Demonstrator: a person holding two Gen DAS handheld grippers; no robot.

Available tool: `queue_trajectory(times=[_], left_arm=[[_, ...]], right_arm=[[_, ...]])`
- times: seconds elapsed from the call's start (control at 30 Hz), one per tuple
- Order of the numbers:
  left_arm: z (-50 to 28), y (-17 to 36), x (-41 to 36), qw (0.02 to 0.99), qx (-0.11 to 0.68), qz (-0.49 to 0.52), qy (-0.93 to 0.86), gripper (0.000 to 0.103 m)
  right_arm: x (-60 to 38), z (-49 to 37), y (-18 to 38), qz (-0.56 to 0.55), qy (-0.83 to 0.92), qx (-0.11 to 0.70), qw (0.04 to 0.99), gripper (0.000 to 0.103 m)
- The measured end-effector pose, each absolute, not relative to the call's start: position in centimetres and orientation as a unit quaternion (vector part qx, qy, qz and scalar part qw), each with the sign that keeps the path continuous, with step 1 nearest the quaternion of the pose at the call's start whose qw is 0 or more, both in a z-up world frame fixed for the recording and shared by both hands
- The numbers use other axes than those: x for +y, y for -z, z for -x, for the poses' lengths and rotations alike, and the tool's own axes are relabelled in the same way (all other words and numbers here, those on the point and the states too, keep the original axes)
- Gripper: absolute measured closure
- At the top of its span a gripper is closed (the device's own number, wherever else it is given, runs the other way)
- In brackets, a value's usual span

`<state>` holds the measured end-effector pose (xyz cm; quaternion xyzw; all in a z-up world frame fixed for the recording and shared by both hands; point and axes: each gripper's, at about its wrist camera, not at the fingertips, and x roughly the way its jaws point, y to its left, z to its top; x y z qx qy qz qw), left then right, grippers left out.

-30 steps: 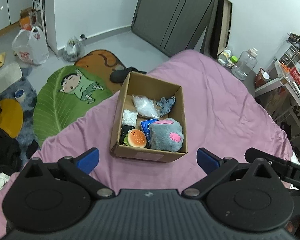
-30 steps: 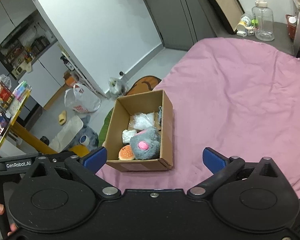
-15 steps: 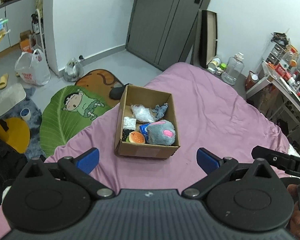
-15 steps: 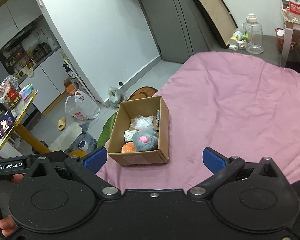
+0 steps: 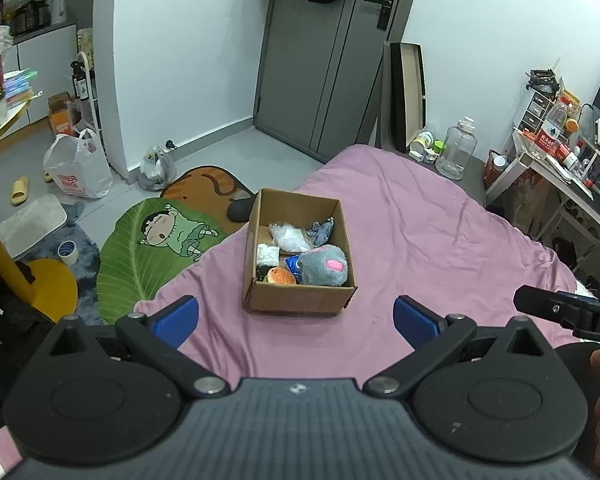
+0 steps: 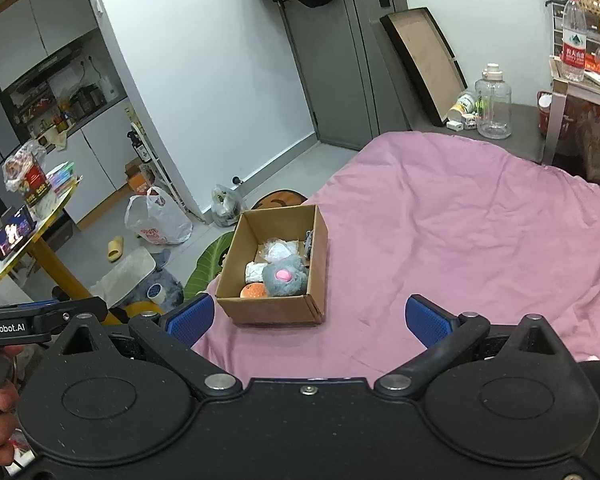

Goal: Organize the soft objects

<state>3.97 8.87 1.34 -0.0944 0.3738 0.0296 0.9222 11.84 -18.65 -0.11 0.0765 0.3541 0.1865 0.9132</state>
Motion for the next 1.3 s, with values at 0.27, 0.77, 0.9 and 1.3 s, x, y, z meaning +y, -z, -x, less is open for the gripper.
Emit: queue_trajectory(times=[0.27,0.77,0.9,1.3], left_arm=[[-1.2,-1.5,8.0,0.925,0.369,0.084,-0.035,0.0],[1.0,-1.2,6.8,0.927,0.368,0.069,-0.031,0.0],[1.1,-1.3,6.7,0.928,0.366,0.068,-0.031,0.0],[1.4,-1.3,5.9,0.931,0.36,0.052,-0.033,0.0]], right_arm=[[-18.4,-9.4,0.0,-0.067,-0.193,0.35,0.914,0.0],[-19.5,-7.0,0.9,-0.079,-0.194,0.352,0.912,0.0],[-19.7,-6.8,0.7,-0.079,-0.191,0.349,0.914,0.0],[-20.2,-6.5,0.7,-0.083,-0.188,0.35,0.914,0.0]])
